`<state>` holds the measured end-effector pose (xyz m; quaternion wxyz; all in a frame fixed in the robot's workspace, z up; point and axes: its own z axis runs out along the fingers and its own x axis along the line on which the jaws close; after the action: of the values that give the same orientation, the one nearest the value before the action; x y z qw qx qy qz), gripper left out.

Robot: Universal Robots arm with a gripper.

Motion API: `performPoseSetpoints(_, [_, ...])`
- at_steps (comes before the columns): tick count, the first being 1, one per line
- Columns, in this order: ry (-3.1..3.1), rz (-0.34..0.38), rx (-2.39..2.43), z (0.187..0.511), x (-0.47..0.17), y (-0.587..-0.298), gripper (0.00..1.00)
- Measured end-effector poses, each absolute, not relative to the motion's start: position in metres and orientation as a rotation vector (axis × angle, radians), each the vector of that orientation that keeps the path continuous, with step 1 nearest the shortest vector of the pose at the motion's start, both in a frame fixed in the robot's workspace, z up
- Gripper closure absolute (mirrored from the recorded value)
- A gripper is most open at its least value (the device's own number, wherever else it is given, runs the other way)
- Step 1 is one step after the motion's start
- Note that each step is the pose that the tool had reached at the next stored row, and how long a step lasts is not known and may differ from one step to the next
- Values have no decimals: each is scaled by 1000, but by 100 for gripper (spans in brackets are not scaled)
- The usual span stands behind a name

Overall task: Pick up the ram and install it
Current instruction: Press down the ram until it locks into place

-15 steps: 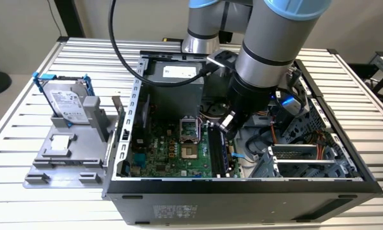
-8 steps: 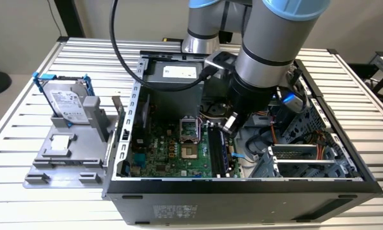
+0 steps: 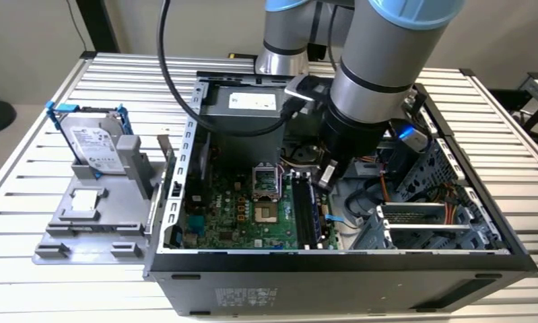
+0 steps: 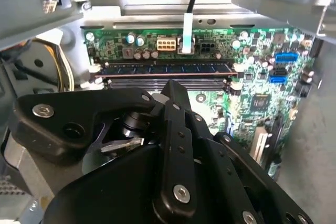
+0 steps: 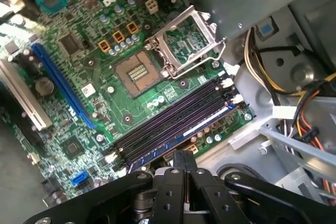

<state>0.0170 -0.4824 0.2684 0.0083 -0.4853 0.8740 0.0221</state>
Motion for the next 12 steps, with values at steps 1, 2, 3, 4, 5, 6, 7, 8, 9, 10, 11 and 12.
performPoseSetpoints(1, [2717,69,-1542,268,17,-482,100])
performPoseSetpoints(2, [2703,69,-1565,268,17,-482,100])
performPoseSetpoints(3, [2689,68,-1589,268,17,-482,100])
performPoseSetpoints(4, [2673,68,-1614,268,17,-482,100])
performPoseSetpoints(5, [2658,67,-1639,268,17,-482,100])
performPoseSetpoints(6, [2643,67,-1663,268,17,-482,100])
performPoseSetpoints(7, [2628,67,-1687,268,17,-482,100])
performPoseSetpoints(8, [2612,67,-1710,268,17,-482,100])
performPoseSetpoints(9, [2597,67,-1734,268,17,-482,100])
performPoseSetpoints(10, [2581,67,-1757,268,17,-482,100])
performPoseSetpoints(11, [2566,67,-1781,268,17,-482,100])
performPoseSetpoints(12, [2549,67,-1805,268,17,-482,100])
